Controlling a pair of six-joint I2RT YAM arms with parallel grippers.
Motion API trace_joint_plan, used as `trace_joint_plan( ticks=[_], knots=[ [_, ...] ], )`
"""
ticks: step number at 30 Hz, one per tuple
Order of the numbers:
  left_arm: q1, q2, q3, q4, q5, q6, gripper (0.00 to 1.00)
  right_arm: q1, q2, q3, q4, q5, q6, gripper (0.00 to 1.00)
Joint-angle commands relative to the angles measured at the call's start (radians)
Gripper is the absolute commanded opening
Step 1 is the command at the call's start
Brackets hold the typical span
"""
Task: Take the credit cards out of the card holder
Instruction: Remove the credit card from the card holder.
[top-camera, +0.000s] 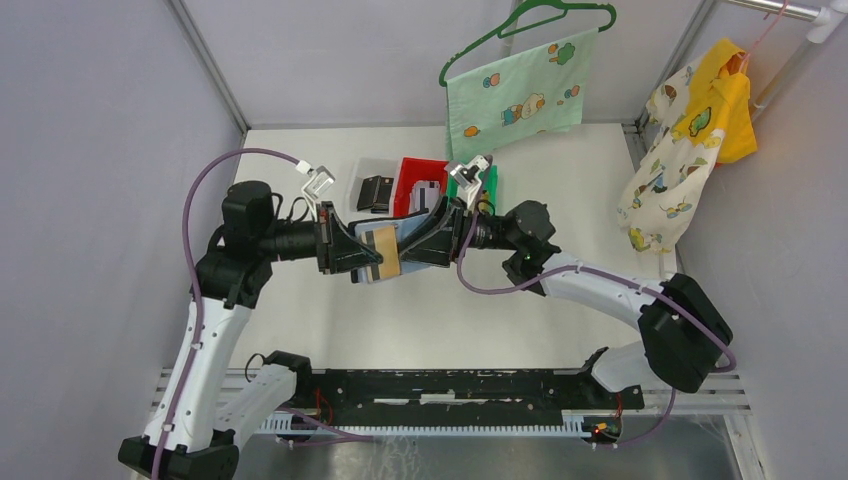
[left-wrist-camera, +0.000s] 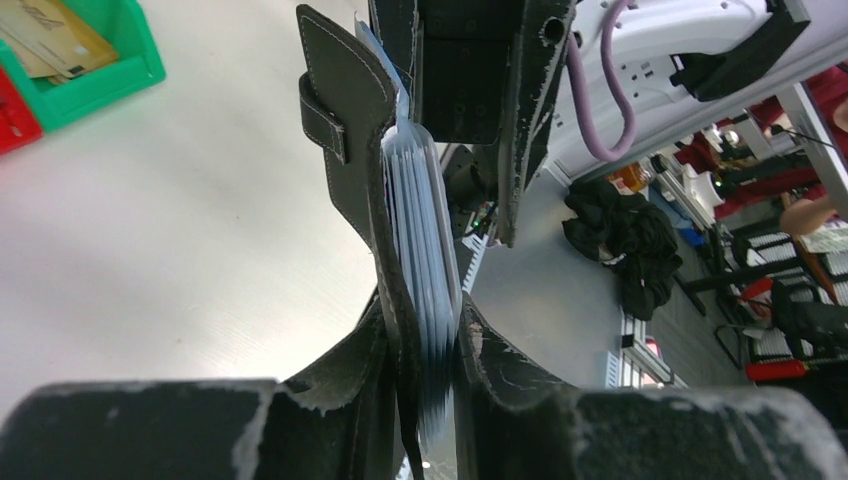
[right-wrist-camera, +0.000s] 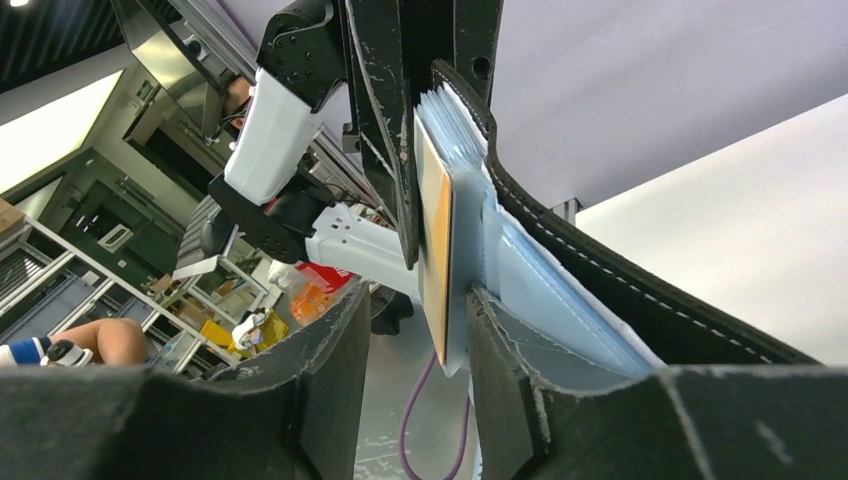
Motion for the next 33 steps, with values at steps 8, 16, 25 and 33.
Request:
trace_joint_plan(
  ticks=[8,16,25,33],
  knots=[
    [-0.008,0.001,0.004,0.078,0.006,-0.064,0.29,0.024,0.075,0.116,-0.124,0.02,-0.088,0.49],
    [-0.008,0.009,-0.02,0.075,-0.039,-0.063,0.38,0.046,0.111,0.123,-0.134,0.054,-0.086,0.39],
    [-0.008,0.013,-0.019,0.077,-0.05,-0.055,0.42,0.062,0.114,0.11,-0.144,0.135,-0.066,0.13],
    [-0.008,0.039,-0.001,0.075,-0.014,-0.081,0.38,0.062,0.117,-0.004,0.126,0.142,0.106,0.0]
  ],
)
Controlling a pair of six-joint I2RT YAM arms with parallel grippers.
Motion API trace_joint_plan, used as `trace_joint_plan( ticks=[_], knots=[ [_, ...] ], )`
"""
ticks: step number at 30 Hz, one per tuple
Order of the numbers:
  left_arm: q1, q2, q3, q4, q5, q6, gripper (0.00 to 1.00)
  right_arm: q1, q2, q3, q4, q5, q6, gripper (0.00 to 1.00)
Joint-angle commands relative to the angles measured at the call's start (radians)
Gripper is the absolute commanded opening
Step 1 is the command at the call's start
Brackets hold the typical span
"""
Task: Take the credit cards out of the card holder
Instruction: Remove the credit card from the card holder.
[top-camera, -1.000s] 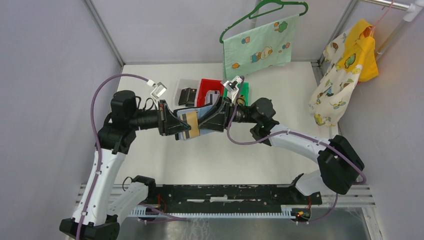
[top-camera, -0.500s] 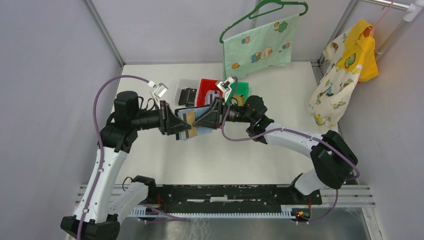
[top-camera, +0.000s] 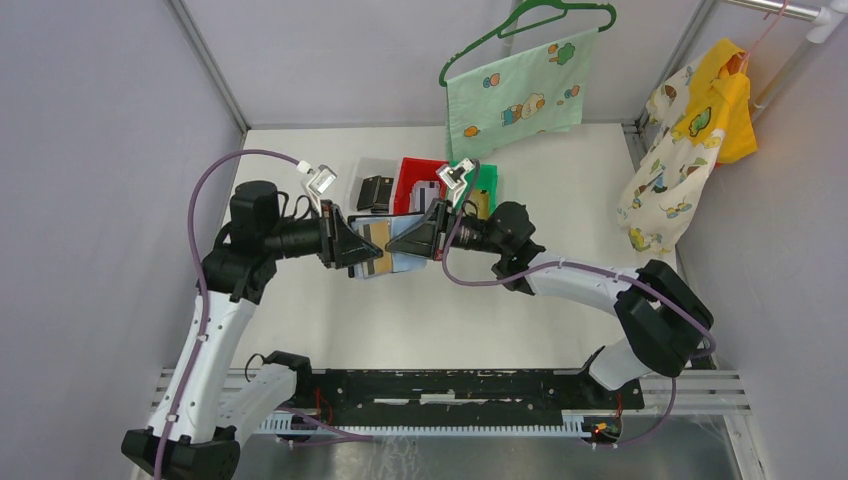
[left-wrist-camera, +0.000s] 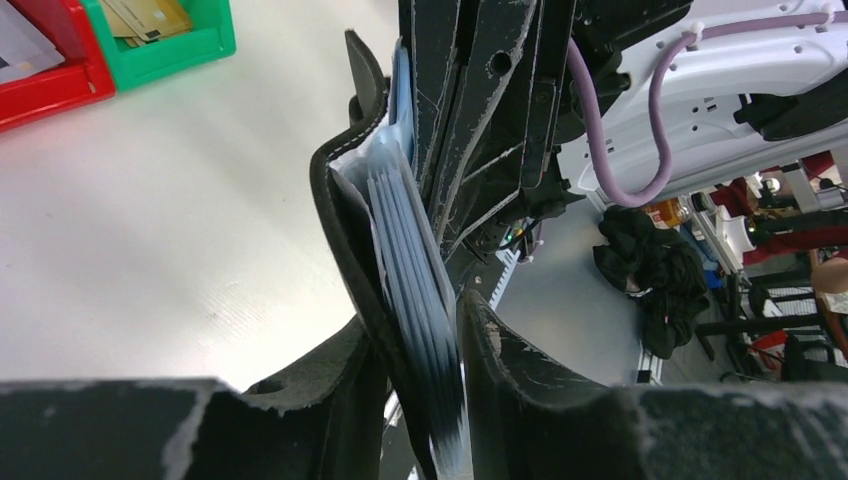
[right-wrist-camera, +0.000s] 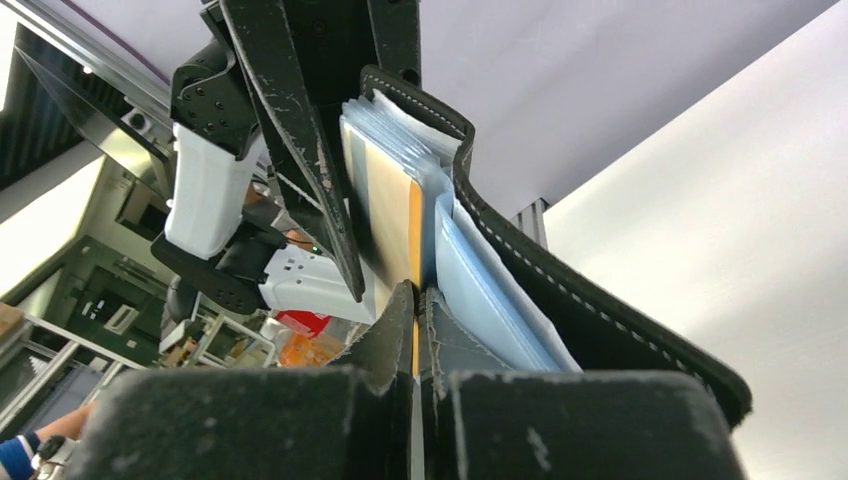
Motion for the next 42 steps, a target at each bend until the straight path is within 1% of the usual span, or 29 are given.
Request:
trace_joint_plan(
  ticks=[1,7,12,15,17,23,26,30,33,38,42],
  knots=[
    [-0.019,0.024,0.036,0.071,0.131,-0.068,0.39,0.037,0.01,-0.042,0.198,0.025,0.11,0.0],
    [-0.018,0.021,0.046,0.051,0.167,-0.067,0.4,0.036,-0.003,-0.067,0.216,0.036,0.116,0.0],
    [-0.019,0.016,0.048,0.046,0.206,-0.071,0.33,0.036,-0.009,-0.085,0.239,0.045,0.128,0.0],
    [-0.018,0.015,0.049,0.038,0.22,-0.069,0.31,0.036,-0.014,-0.104,0.26,0.051,0.138,0.0],
    [-0.017,0.016,0.051,0.032,0.225,-0.068,0.32,0.036,-0.018,-0.115,0.267,0.055,0.14,0.0],
    [-0.018,0.015,0.058,0.013,0.27,-0.062,0.39,0.035,-0.034,-0.146,0.272,0.067,0.139,0.0],
    [-0.019,0.016,0.064,-0.002,0.283,-0.047,0.39,0.035,-0.037,-0.158,0.273,0.074,0.139,0.0],
    [-0.018,0.019,0.068,-0.005,0.304,-0.046,0.33,0.033,-0.046,-0.172,0.277,0.074,0.138,0.0],
    [-0.017,0.022,0.073,-0.005,0.324,-0.047,0.3,0.032,-0.055,-0.187,0.279,0.075,0.133,0.0],
    [-0.018,0.03,0.084,-0.005,0.357,-0.051,0.3,0.027,-0.069,-0.209,0.284,0.082,0.132,0.0],
    [-0.018,0.039,0.086,-0.009,0.388,-0.062,0.33,0.023,-0.073,-0.213,0.28,0.081,0.128,0.0]
  ],
)
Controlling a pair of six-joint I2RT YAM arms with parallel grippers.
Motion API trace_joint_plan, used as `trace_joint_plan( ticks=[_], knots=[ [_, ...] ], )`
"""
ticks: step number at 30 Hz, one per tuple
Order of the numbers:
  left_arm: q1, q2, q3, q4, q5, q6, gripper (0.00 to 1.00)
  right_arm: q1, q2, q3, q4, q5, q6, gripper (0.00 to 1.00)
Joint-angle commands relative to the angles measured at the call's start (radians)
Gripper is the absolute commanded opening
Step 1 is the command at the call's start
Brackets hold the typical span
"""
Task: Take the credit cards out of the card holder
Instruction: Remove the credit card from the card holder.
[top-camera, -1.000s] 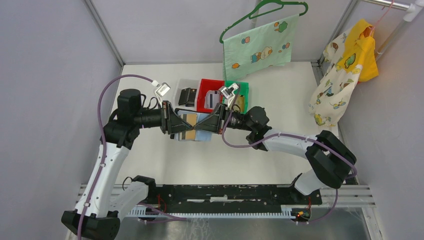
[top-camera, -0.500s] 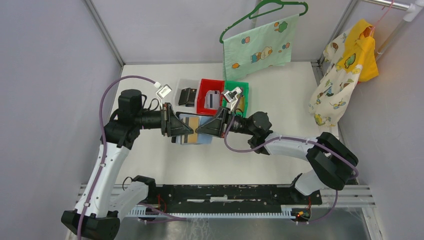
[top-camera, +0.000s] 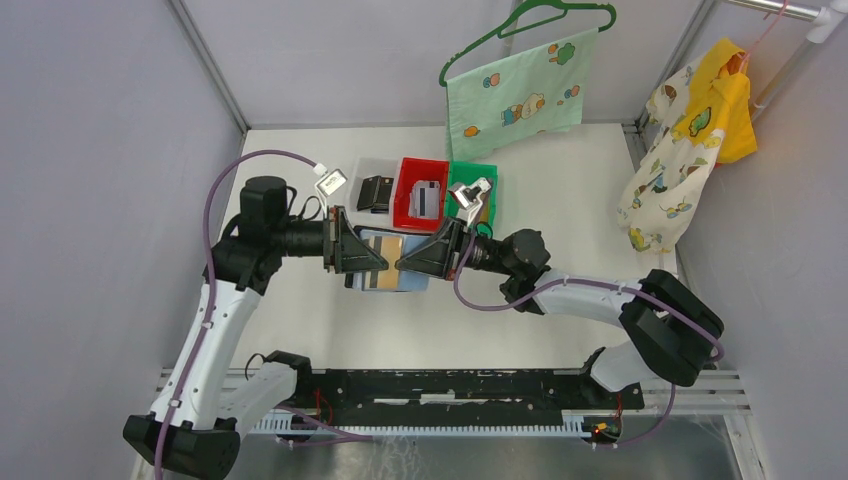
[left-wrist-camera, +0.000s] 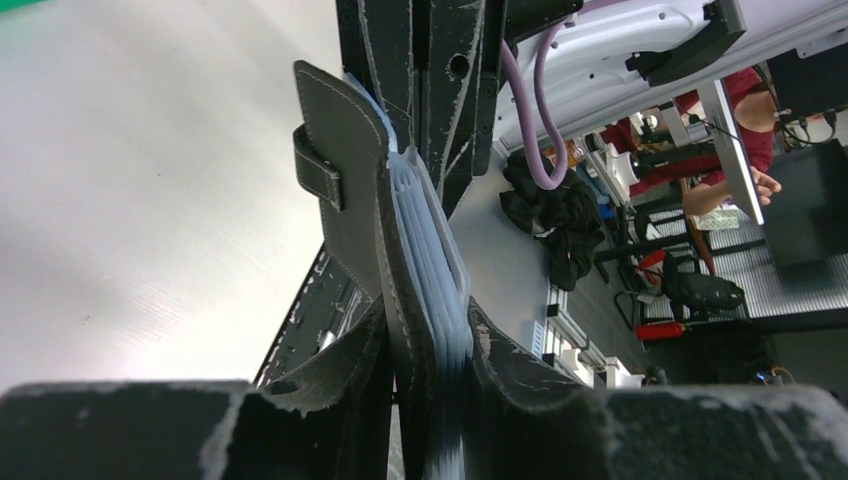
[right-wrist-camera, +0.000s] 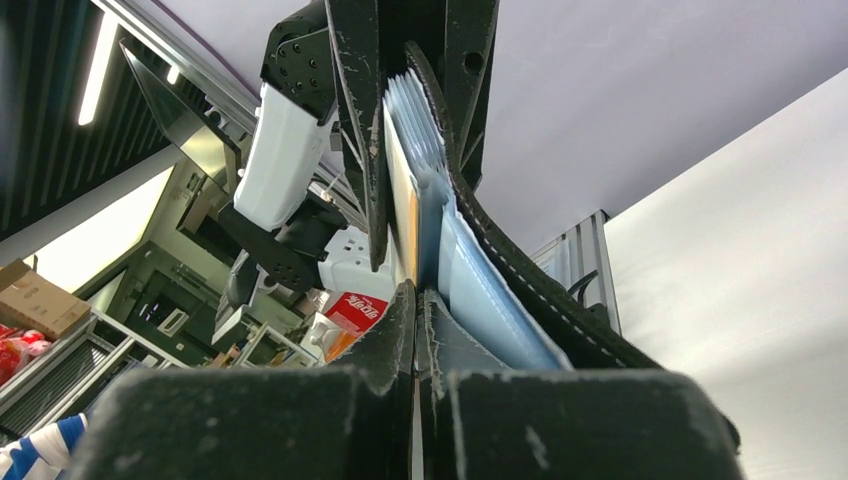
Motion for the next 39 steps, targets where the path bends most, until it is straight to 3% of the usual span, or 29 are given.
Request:
trace_joint_plan(
  ticks=[1,7,12,15,30,39],
  knots=[
    [-0.006,-0.013,0.073,0.024,0.173,-0.032,0.34,-0.016,-0.013,-0.025,-0.004,0.015,-0.005,0.0],
    [-0.007,-0.021,0.09,0.02,0.181,-0.028,0.39,-0.016,-0.012,-0.032,0.001,0.018,-0.004,0.0],
    [-0.005,-0.022,0.085,0.012,0.188,-0.022,0.28,-0.017,-0.015,-0.028,0.004,0.013,-0.002,0.0],
    [-0.005,-0.023,0.088,0.009,0.196,-0.02,0.28,-0.017,-0.023,-0.037,-0.002,0.014,-0.007,0.0],
    [-0.005,-0.023,0.111,-0.001,0.227,-0.015,0.37,-0.03,-0.058,-0.074,-0.013,0.012,-0.017,0.0],
    [-0.005,-0.015,0.116,0.0,0.239,-0.012,0.29,-0.034,-0.072,-0.084,-0.007,0.004,-0.022,0.0]
  ],
)
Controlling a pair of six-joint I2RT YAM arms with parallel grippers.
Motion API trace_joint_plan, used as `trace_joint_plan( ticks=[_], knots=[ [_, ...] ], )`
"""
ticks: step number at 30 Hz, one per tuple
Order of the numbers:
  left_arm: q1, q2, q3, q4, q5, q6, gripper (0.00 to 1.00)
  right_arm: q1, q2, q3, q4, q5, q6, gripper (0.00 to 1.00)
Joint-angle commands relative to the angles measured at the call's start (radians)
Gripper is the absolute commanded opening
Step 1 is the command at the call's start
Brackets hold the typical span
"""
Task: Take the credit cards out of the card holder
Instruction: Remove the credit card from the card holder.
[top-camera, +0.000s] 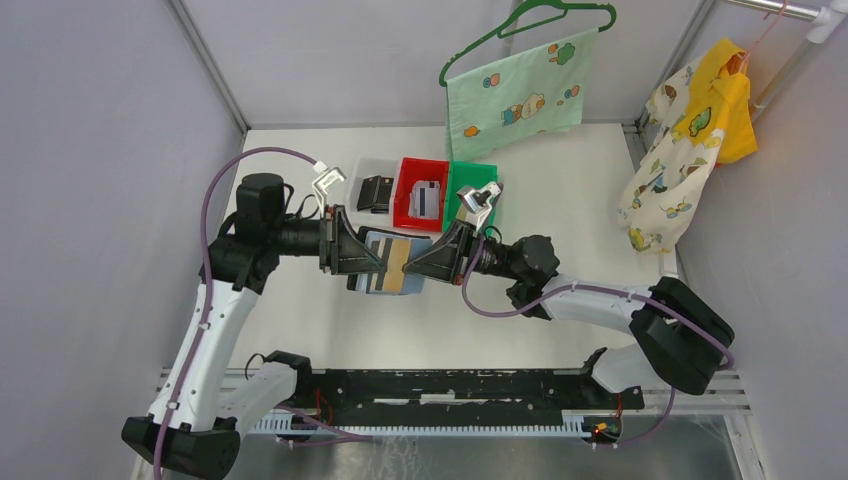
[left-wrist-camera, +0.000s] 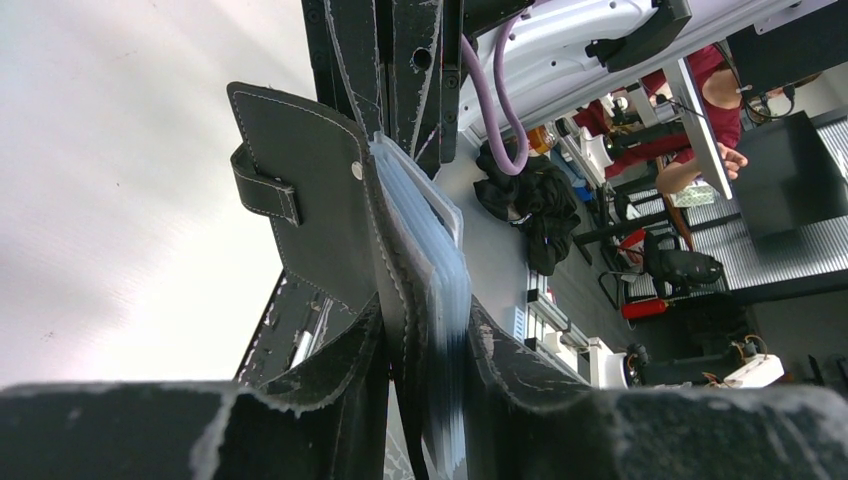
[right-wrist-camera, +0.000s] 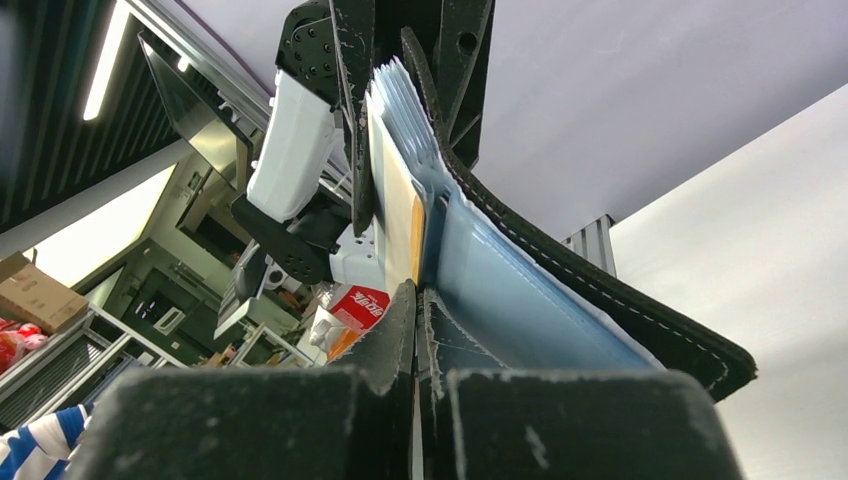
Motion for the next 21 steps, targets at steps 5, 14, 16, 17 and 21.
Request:
trace_joint_plan(
  ticks=[5,14,16,17,21],
  knots=[
    [-0.003,-0.027,0.073,0.019,0.165,-0.01,0.29,-0.03,-0.018,-0.043,-0.027,0.003,-0.021,0.0],
    [-0.001,-0.027,0.067,0.02,0.158,0.001,0.2,-0.029,-0.015,-0.027,0.015,-0.008,-0.005,0.0],
    [0.0,-0.027,0.067,0.02,0.143,0.001,0.07,-0.027,-0.011,-0.016,0.049,-0.018,0.01,0.08],
    [0.0,-0.027,0.067,0.021,0.129,-0.003,0.03,-0.026,-0.005,-0.005,0.063,-0.019,0.023,0.15],
    [0.001,-0.018,0.063,0.021,0.122,-0.002,0.02,-0.018,0.034,0.028,0.16,-0.032,0.092,0.31]
  ],
)
